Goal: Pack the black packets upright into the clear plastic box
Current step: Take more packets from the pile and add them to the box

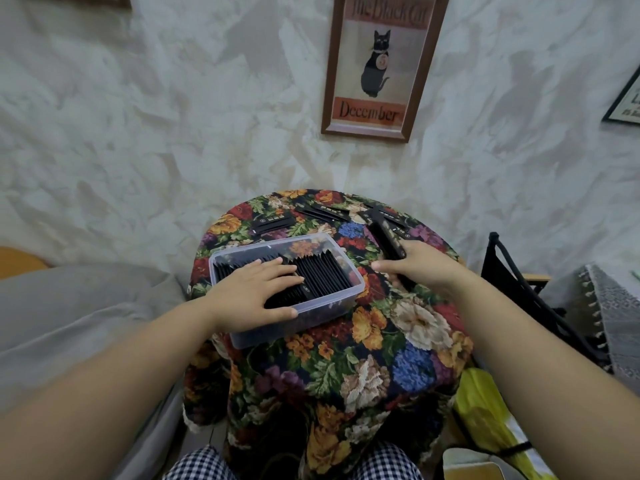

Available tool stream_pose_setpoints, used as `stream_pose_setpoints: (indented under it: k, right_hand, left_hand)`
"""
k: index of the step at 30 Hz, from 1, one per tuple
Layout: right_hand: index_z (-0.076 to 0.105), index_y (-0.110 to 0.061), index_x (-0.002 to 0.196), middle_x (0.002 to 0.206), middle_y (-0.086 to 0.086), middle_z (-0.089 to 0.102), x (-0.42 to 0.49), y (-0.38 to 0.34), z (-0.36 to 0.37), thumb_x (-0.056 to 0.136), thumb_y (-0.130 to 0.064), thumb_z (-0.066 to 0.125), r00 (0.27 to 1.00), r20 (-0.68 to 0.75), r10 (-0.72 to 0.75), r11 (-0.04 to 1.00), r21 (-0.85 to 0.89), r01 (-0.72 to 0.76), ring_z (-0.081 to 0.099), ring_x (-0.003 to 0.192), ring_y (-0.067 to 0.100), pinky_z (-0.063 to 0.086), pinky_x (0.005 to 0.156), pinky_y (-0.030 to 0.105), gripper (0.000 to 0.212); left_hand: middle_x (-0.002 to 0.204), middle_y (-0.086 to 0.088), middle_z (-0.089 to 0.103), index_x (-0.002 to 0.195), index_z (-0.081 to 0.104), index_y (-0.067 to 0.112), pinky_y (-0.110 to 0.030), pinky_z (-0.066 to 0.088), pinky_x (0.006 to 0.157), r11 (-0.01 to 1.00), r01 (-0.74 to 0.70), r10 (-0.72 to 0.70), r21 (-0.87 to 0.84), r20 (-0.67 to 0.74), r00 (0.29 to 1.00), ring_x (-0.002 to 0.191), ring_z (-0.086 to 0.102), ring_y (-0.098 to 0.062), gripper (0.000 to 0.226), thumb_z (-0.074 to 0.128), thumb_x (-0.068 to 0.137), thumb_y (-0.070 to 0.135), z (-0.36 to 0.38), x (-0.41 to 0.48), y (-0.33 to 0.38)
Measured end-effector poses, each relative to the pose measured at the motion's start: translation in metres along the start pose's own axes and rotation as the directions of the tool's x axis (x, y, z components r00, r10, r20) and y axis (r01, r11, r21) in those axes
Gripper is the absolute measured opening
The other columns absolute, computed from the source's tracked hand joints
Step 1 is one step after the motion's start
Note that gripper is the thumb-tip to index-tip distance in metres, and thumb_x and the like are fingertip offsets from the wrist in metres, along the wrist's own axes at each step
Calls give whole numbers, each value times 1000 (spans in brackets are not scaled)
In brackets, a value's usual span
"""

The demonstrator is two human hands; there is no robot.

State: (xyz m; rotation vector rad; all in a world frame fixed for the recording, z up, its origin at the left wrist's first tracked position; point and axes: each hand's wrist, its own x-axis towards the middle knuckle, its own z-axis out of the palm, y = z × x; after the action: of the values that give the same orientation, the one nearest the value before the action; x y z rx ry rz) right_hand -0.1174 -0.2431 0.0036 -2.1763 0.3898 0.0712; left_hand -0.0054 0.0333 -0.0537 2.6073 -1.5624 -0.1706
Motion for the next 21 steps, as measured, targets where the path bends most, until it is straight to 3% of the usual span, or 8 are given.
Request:
stream_pose_setpoints:
  k: [3,7,10,13,16,21]
  right_hand:
    - [50,-13,84,63,2,55,10,-31,26,80,-26,76,999,-50,-14,1000,9,15,51,48,12,43,48,23,29]
    - [38,-24,125,68,3,58,31,-48,58,75,-37,79,998,1,58,997,-60,-58,50,47,12,40,43,22,65]
    - [28,-13,145,80,0,56,38,-52,73,78,-39,76,997,19,70,970,-236,-64,52,54,10,41,44,20,86]
    - [32,-14,144,125,7,55,42,-50,83,77,-40,76,997,55,56,949,-313,-36,62,81,17,51,66,28,84]
    - [37,-14,142,141,5,45,40,-48,88,77,-41,75,999,30,23,928,-373,-10,51,120,23,44,95,33,79]
    - [42,-23,136,130,1,55,36,-41,95,79,-42,71,1000,9,-13,944,-329,15,55,106,18,47,88,32,67]
  left_hand:
    - [157,15,7,148,16,39,-29,-7,115,1000,0,0,-10,0,1000,144,-4,-5,113,-11,53,94,1,-1,0]
    - [157,16,5,148,14,39,-30,-6,116,1000,6,-6,-11,4,1000,144,-5,-5,107,-6,57,91,0,0,1]
    - [158,15,5,148,15,38,-29,-6,115,1000,11,-11,-8,1,1000,145,-5,-6,102,-2,60,87,0,-1,1]
    - [158,14,5,148,15,38,-29,-6,115,1000,10,-10,-4,-7,1000,145,-4,-7,100,0,61,86,-1,-1,1]
    - [158,14,6,148,14,39,-28,-6,115,1000,9,-9,-8,-11,1000,145,-4,-6,100,-1,61,86,-1,-1,1]
    - [158,14,6,148,14,38,-29,-6,115,1000,4,-4,-5,-17,1000,145,-3,-6,103,-3,59,87,-1,-2,1]
